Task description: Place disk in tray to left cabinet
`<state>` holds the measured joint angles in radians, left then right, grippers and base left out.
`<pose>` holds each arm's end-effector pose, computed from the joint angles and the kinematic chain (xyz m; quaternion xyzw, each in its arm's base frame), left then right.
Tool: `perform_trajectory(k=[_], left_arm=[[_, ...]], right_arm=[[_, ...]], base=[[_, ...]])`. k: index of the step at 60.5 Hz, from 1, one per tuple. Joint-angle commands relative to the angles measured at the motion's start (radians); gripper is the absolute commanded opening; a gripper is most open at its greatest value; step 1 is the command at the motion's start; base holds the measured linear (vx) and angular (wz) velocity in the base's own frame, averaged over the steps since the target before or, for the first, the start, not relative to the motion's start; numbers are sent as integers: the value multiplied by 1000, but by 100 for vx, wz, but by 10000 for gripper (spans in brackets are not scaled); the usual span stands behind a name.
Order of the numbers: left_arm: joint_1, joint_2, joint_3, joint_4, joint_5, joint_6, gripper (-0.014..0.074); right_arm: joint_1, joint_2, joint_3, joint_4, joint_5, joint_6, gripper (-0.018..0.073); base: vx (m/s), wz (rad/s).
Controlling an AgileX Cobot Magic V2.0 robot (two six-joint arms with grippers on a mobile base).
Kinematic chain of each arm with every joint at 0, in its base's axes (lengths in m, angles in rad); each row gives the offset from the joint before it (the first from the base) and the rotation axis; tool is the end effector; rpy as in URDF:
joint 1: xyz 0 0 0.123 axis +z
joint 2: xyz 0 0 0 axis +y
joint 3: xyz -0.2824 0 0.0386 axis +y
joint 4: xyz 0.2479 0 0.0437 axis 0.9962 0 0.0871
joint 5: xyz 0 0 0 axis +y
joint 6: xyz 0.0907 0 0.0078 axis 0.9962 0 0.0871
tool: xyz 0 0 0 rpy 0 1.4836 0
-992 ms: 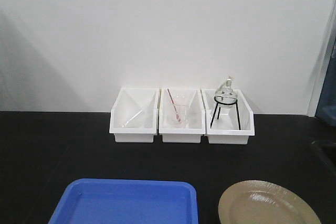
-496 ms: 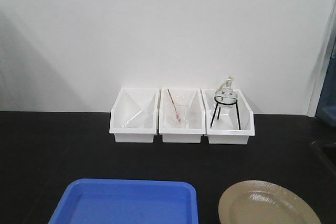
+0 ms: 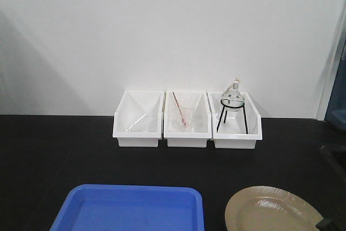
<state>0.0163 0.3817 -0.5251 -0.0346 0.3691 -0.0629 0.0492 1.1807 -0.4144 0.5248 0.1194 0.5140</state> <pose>0.0816 0.0002 0.3300 -0.0379 0.7533 -0.0306 0.6558 0.2011 0.0154 0.1943 0.4269 0.8183 0.2218 0.3145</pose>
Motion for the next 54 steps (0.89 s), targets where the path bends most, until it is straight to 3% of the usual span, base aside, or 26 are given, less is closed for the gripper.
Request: perform_trajectory(k=[1, 27, 54], left_arm=[[1, 12, -32, -3, -76, 0, 379], [1, 12, -32, -3, -76, 0, 379], [1, 12, -32, -3, -76, 0, 379]], right_arm=[[0, 39, -35, 10, -107, -3, 449], [0, 194, -47, 95, -198, 4, 449], [0, 339, -154, 69, -119, -2, 441]], base=[[0, 0], [0, 0], [0, 0]])
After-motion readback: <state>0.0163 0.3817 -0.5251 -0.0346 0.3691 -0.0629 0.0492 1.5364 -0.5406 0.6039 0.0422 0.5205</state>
